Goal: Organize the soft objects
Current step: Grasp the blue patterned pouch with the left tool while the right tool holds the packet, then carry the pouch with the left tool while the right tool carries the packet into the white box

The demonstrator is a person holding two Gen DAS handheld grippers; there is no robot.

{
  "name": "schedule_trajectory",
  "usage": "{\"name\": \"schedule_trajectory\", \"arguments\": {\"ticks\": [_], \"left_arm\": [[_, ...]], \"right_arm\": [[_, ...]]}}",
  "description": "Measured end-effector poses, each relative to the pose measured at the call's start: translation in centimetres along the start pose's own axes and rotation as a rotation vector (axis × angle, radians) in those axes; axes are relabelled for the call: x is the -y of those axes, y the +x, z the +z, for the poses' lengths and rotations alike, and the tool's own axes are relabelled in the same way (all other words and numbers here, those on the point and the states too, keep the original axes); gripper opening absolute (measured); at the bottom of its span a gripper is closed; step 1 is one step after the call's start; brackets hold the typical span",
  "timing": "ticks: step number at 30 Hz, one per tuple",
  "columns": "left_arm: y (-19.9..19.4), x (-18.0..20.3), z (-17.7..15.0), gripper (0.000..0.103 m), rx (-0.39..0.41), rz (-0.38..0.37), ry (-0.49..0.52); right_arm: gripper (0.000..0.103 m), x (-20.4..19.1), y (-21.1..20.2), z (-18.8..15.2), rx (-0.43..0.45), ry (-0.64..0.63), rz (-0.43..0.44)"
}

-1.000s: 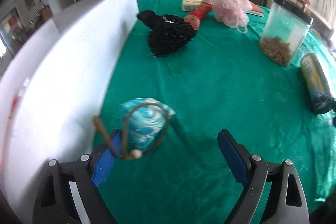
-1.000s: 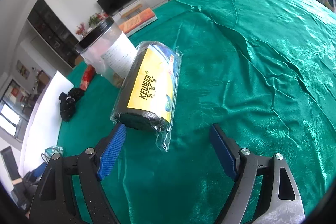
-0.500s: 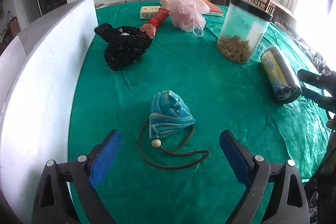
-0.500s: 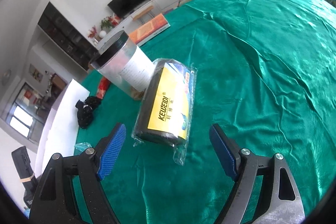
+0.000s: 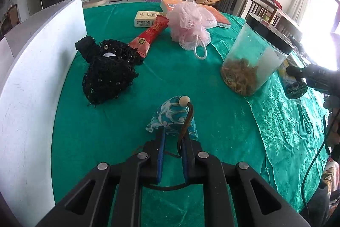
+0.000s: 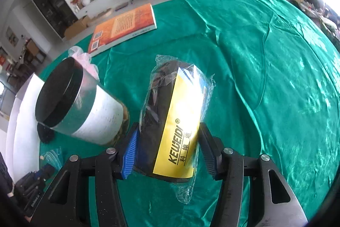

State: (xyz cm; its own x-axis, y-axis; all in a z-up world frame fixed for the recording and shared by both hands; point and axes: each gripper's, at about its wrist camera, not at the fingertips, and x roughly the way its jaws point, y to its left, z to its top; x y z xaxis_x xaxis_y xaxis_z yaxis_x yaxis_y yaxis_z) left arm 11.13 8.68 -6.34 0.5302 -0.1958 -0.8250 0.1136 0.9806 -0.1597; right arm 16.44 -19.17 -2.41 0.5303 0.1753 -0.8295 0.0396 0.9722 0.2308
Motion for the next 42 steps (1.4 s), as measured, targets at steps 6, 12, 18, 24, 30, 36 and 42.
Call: {"name": "schedule_trajectory", "arguments": {"ticks": [6,12,18,24,30,36,42], "left_arm": [[0.0,0.3,-1.2,0.038,-0.031,0.023,0.060],[-1.8,-0.1,-2.0,0.096,0.074,0.006,-0.002],[2.5,0.9,0.6,0.076,0.040,0.043,-0.033],[0.9,1.2,1.1,0.040,0.078,-0.010,-0.052],[-9.2,-3.4,1.8,0.040,0.210,-0.053,-0.125],[-17.5,-14.7,-1.1,0.040,0.260,0.198,-0.226],[-20.9,-23.5,-5.5,0.102,0.257,0.460,-0.395]], "right_arm": [[0.057,0.1,-1.3,0.2,0.023,-0.021,0.025],[0.057,0.1,-1.4,-0.9,0.002,-0.008,0.034],[0.057,0.6,-1.7,-1.0,0.012,0.023,0.039],[0.057,0.5,-2.9,-0.2,0.035,0.024,0.036],[0.057,-7.3,-9.2,1.4,0.125,-0.131,0.144],[0.057,-23.3,-12.7,-0.8,0.083,-0.301,0.474],[0.068,-36.8,-9.8,-5.6,-0.107,-0.371,0.735]]}}
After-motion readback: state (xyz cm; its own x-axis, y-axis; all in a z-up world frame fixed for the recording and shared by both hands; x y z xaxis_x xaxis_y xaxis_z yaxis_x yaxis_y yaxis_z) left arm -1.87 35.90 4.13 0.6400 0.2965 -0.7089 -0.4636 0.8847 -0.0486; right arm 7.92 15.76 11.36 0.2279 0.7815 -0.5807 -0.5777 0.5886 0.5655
